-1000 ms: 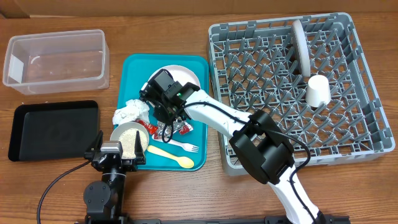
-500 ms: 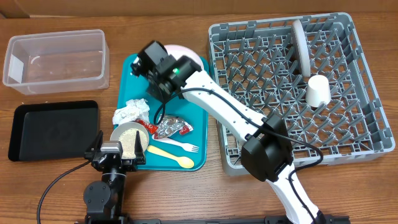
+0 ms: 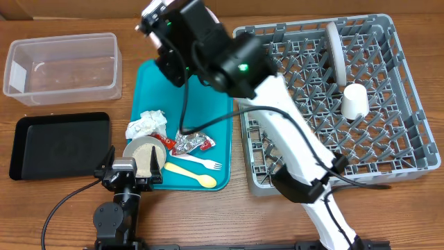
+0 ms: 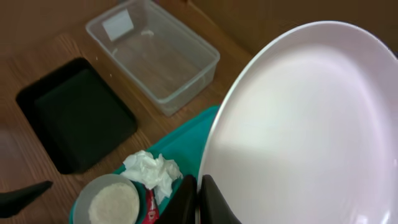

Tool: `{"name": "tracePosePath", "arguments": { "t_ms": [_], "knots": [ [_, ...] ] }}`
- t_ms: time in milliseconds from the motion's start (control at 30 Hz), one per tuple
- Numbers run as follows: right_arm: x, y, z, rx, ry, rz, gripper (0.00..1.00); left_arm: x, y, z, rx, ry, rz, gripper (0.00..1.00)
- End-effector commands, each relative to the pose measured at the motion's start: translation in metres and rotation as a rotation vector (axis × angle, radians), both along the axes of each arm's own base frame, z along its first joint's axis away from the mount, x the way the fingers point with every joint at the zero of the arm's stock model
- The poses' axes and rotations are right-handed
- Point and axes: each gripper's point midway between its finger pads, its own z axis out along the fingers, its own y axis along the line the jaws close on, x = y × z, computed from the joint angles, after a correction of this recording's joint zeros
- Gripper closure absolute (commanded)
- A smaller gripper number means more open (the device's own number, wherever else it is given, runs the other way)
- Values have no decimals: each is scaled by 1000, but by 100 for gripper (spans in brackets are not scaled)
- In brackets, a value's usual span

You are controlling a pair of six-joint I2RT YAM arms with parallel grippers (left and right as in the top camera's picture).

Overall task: Sort waste into correct bins and load items into the dishwasher rack
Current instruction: 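Lift the pink plate and carry it over the rack, then lower the pink plate upright into the rack beside the grey plate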

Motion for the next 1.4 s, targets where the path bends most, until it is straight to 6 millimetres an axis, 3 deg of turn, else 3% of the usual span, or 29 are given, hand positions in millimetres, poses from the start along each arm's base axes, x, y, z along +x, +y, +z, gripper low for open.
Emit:
{"name": "tracePosePath", "arguments": {
  "t_ms": [0, 67, 167, 233, 333, 467, 567, 700, 967, 1100, 1200, 1367],
  "knots": [
    [-8, -56, 82, 137, -96, -80, 96, 0, 1, 0, -9, -5, 5, 0],
    [-14, -89, 115, 199, -132, -112, 96, 0, 1, 0, -9, -5, 5, 0],
    [-19, -126, 144, 282, -141, -120, 96, 0, 1, 0, -9, -5, 5, 0],
    [-18, -146, 153, 315, -136, -118, 96, 0, 1, 0, -9, -5, 5, 0],
    [-12, -172, 147, 342, -74, -116, 96, 0, 1, 0, -9, -5, 5, 0],
    [6, -205, 112, 349, 99, -159, 96, 0, 1, 0, -9, -5, 5, 0],
    [14, -216, 89, 373, 206, -142, 96, 0, 1, 0, -9, -5, 5, 0],
    [33, -230, 35, 350, 358, -152, 96, 0, 1, 0, -9, -5, 5, 0],
    [66, -272, -35, 347, 476, -259, 96, 0, 1, 0, -9, -5, 5, 0],
    [80, -280, -72, 348, 502, -271, 96, 0, 1, 0, -9, -5, 5, 0],
    [88, -286, -89, 351, 499, -283, 96, 0, 1, 0, -9, -5, 5, 0],
    [94, -292, -98, 353, 490, -295, 96, 0, 1, 0, -9, -5, 5, 0]
  ]
}}
